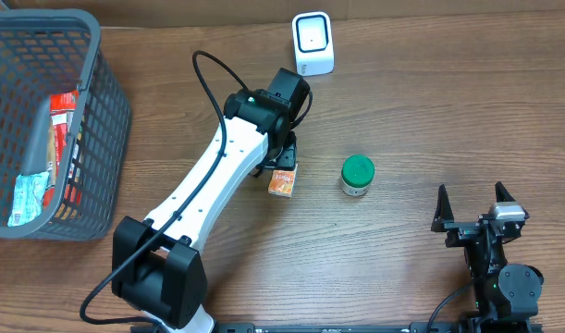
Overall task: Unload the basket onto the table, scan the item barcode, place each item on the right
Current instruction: 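Position the left gripper above the tissue pack to regrasp it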
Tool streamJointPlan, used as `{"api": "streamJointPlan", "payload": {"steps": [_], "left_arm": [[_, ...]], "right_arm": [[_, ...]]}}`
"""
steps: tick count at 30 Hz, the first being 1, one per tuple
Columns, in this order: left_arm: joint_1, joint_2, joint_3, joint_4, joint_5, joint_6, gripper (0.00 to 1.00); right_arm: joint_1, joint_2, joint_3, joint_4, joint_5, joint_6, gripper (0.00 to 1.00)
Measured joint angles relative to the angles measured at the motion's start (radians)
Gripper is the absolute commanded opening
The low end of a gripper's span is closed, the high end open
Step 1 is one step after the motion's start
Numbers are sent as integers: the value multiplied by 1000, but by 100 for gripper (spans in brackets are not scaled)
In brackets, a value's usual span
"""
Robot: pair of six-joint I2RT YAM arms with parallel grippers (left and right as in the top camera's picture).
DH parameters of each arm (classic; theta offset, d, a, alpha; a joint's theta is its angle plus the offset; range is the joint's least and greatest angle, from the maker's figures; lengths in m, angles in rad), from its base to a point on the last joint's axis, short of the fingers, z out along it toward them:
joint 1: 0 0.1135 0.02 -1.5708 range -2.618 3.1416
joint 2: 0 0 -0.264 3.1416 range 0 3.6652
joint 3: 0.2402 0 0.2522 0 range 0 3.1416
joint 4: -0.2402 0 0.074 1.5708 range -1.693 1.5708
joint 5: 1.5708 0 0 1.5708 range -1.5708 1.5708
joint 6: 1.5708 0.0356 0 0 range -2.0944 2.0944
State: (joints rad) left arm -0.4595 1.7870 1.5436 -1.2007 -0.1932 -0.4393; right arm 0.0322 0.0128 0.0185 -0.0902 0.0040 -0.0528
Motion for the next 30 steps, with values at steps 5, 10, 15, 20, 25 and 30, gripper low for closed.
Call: {"api": "streamJointPlan", "payload": {"steps": [5,10,15,20,25,30], "left_arm": [[17,0,-17,16,41,31,33],[38,0,-102,86,112,76,4],[74,1,-190,165,201,129,4],[113,1,-204,174,229,145,61],[119,1,-220,219,243,150,61],[121,1,-298,296,256,155,59]], "right_arm": [[0,0,0,1,0,0,100],[0,0,0,0,0,0,100],[0,0,0,0,0,0,100],[0,0,0,0,0,1,100],[0,0,0,1,0,0,100],[0,0,0,0,0,1,100]]}}
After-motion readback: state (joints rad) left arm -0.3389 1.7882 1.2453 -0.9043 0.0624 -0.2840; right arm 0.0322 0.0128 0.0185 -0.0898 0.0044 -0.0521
